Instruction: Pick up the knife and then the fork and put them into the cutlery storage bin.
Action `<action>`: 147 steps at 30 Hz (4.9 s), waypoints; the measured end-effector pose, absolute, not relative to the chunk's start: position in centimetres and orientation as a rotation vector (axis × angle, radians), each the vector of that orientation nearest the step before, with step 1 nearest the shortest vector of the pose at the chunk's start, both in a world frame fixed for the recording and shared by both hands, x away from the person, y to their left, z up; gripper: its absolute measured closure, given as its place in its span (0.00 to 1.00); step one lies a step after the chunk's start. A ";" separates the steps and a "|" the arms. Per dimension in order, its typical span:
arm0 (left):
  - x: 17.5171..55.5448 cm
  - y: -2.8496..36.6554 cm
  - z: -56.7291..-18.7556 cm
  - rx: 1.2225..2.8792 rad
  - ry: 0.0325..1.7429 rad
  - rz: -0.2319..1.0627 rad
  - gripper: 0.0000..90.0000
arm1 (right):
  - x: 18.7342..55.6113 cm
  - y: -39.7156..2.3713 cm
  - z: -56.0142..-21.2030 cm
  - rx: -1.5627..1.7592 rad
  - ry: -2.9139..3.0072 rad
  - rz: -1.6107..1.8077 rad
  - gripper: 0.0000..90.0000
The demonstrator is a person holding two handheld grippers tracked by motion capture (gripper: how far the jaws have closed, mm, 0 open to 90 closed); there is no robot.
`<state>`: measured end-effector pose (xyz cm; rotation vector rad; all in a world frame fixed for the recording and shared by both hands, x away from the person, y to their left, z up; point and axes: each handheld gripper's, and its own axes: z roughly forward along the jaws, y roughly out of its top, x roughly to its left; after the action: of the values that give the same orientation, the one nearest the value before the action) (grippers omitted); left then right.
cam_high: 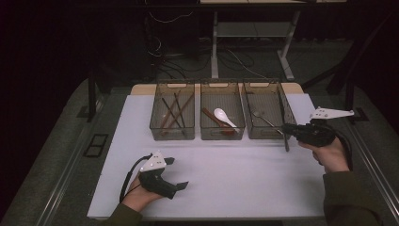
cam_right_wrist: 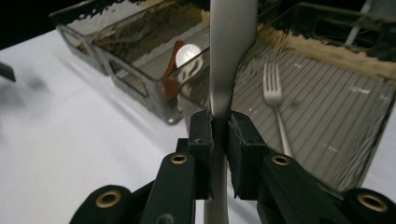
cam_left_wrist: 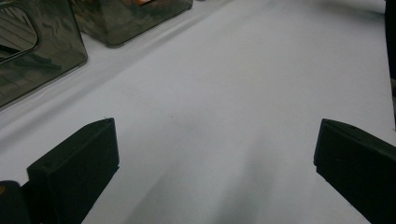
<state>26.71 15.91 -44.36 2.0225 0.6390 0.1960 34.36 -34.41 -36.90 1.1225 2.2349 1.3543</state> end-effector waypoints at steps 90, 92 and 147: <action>26.7 15.9 -44.5 2.018 0.639 0.181 0.00 | 44.3 -33.0 -38.2 1.400 2.275 1.044 0.48; 26.7 15.9 -44.5 2.019 0.639 0.181 0.00 | 44.1 -32.9 -38.0 1.402 2.258 1.068 0.43; 26.7 15.8 -44.5 2.026 0.643 0.173 0.00 | 29.5 -29.1 -40.8 1.053 2.247 1.452 0.15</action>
<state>26.73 15.81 -44.46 2.0260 0.6432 0.1729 29.46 -29.08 -40.75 1.0526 2.2467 1.4517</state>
